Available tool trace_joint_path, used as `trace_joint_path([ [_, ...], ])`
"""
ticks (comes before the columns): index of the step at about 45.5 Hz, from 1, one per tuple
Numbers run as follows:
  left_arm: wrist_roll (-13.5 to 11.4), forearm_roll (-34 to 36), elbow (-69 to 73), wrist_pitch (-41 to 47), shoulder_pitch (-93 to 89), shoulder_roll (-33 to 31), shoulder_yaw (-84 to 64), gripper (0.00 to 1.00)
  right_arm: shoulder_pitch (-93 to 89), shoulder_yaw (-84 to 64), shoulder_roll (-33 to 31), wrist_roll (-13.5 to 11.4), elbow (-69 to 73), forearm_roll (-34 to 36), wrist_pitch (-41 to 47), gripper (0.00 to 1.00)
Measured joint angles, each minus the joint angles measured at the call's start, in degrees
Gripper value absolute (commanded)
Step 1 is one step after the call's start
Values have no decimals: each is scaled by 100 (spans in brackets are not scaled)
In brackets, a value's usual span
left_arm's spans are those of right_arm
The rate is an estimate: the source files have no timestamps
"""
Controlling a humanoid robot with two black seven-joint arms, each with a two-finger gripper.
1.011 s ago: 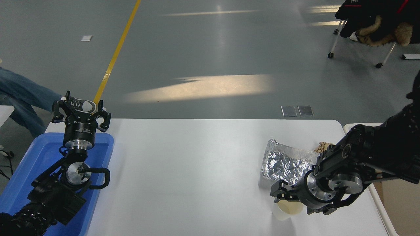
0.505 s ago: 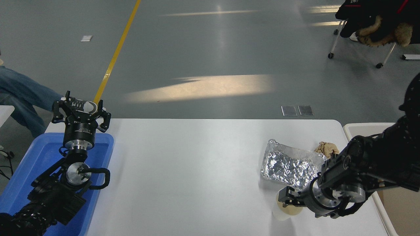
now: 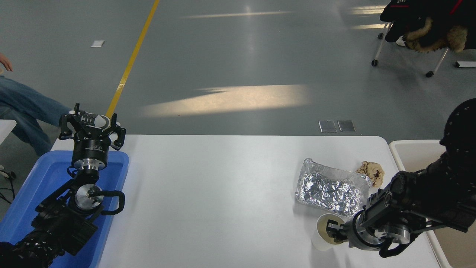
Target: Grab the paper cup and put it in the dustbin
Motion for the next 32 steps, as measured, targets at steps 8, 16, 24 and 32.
trace_joint_path([
  [8,0,1,0,0,1,-1,0,99,435,-14,-190,-9,335,17,1,0],
  [16,0,7,-2,0,1,0,0,99,1496,-80,-474,-8,814,26,479,0],
  [24,0,7,-2,1,0,0,0,99,2995,-216,-605,-6,1005,130,1799,0],
  [32,0,0,1,1,-1,0,0,99,4774,-294,-653,24,1096,285,3564,0],
])
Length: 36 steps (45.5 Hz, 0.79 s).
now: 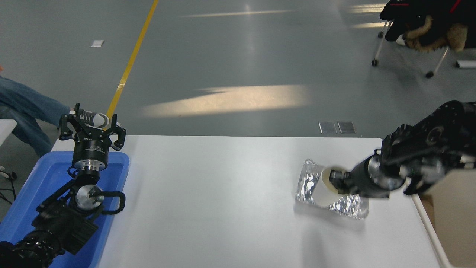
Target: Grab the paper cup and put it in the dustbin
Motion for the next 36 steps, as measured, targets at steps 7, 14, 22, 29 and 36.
trace_joint_path([
  [7,0,1,1,0,0,-1,0,99,1289,-31,-2,23,30,57,1030,0],
  [14,0,1,1,2,1,-5,0,99,2173,-100,-13,38,48,89,1548,0],
  [22,0,-1,1,7,1,-7,0,99,2370,-326,-19,42,57,100,1798,0],
  [29,0,-1,1,8,2,-9,0,99,1861,-821,-25,41,32,68,1542,0],
  [36,0,-1,0,9,2,-9,0,99,1037,-1339,-107,40,-203,82,841,0],
])
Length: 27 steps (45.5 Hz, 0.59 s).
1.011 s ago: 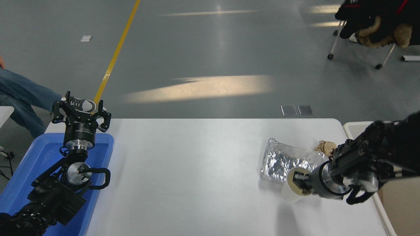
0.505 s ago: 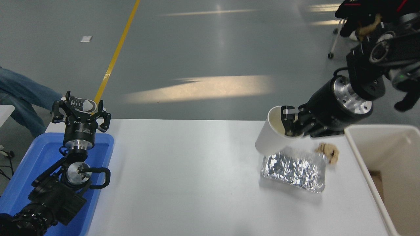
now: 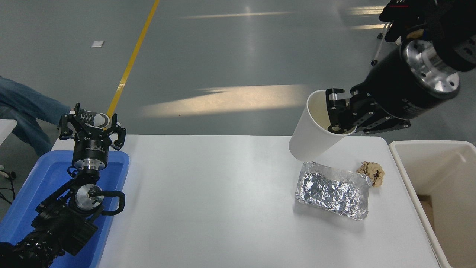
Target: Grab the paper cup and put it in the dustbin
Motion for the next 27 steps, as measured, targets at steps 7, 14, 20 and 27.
trace_joint_path([
  [7,0,0,2,0,-2,0,-1,99,-1094,-299,-284,-10,-426,34,-896,0],
  [14,0,2,1,0,-1,-1,-1,99,-2305,-376,-732,-17,-1001,73,-1810,0],
  [20,-1,0,0,-1,-2,-1,-1,99,-3380,-280,-1172,-20,-1639,250,-2410,0],
  [27,-2,0,-2,-3,-2,-1,-1,99,-4687,240,-1738,-22,-2497,522,-2875,0],
])
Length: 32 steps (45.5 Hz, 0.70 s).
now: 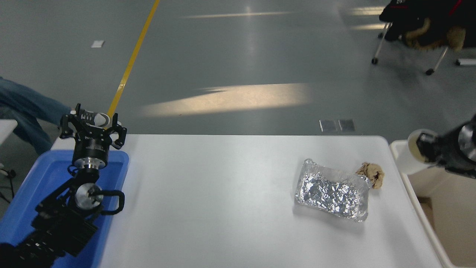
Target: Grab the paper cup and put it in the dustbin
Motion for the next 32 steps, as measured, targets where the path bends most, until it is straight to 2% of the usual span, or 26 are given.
trace_joint_path([
  [5,2,1,1,-3,1,0,1,99,-1136,708,-328,-9,-714,120,-243,0],
  [14,2,0,1,-4,1,0,1,99,-2889,1927,-497,-13,-2033,207,-458,0],
  [24,2,0,-1,-4,0,0,1,99,-4743,3056,-99,-21,-4153,235,-556,0],
  [32,2,1,0,-4,1,0,-4,99,-5626,3418,332,-21,-5482,243,-575,0],
])
